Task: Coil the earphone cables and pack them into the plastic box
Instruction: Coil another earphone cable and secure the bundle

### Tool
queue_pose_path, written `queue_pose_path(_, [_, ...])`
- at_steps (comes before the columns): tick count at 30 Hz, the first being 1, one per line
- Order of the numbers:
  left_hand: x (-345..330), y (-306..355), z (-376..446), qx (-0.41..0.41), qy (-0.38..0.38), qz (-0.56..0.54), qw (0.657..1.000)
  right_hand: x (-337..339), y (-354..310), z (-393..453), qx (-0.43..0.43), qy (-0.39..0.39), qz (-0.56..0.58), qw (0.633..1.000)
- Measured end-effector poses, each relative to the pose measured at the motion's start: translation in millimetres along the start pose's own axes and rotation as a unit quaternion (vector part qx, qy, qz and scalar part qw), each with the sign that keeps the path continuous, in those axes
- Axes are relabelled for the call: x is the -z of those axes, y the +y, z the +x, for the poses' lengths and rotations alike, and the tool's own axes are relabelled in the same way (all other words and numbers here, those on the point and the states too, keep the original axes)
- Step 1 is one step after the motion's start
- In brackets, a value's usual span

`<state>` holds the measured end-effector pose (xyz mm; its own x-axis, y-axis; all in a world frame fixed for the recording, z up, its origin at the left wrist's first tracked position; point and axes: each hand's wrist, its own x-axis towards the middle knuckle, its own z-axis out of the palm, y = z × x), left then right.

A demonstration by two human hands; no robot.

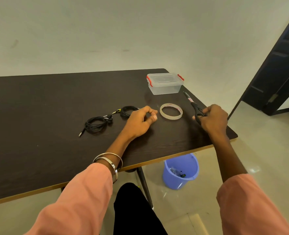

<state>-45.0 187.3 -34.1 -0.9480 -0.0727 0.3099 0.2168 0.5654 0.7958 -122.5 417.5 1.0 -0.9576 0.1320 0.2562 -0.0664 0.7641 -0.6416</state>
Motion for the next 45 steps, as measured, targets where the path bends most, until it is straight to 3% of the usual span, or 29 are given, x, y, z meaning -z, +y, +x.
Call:
queue_pose_path(11, [4, 5, -8, 0.046, 0.087, -0.05, 0.994, -12, -10, -19, 0.023, 0.0, -0.224, 0.974])
queue_pose_path(13, [5, 4, -9, 0.061, 0.102, -0.071, 0.99, -14, -21, -23, 0.086, -0.004, -0.174, 0.981])
queue_pose_path(15, [6, 4, -11, 0.081, 0.126, -0.105, 0.983, -18, -35, -31, 0.164, -0.065, -0.013, 0.984])
queue_pose_path(17, [9, 3, -13, 0.098, 0.151, -0.16, 0.971, -22, -53, -46, 0.217, -0.154, 0.142, 0.954])
queue_pose_path(19, [13, 3, -18, 0.1, 0.169, -0.201, 0.96, -33, -67, -58, 0.257, -0.206, 0.185, 0.926])
queue_pose_path(28, [31, 0, -36, 0.105, 0.199, -0.293, 0.929, -75, -93, -75, 0.23, -0.271, 0.377, 0.855])
queue_pose_path(35, [34, -2, -35, 0.119, 0.198, -0.318, 0.919, -79, -98, -74, 0.22, -0.264, 0.421, 0.839])
queue_pose_path(45, [35, 0, -37, 0.118, 0.205, -0.313, 0.92, -87, -113, -56, 0.158, -0.217, 0.421, 0.867])
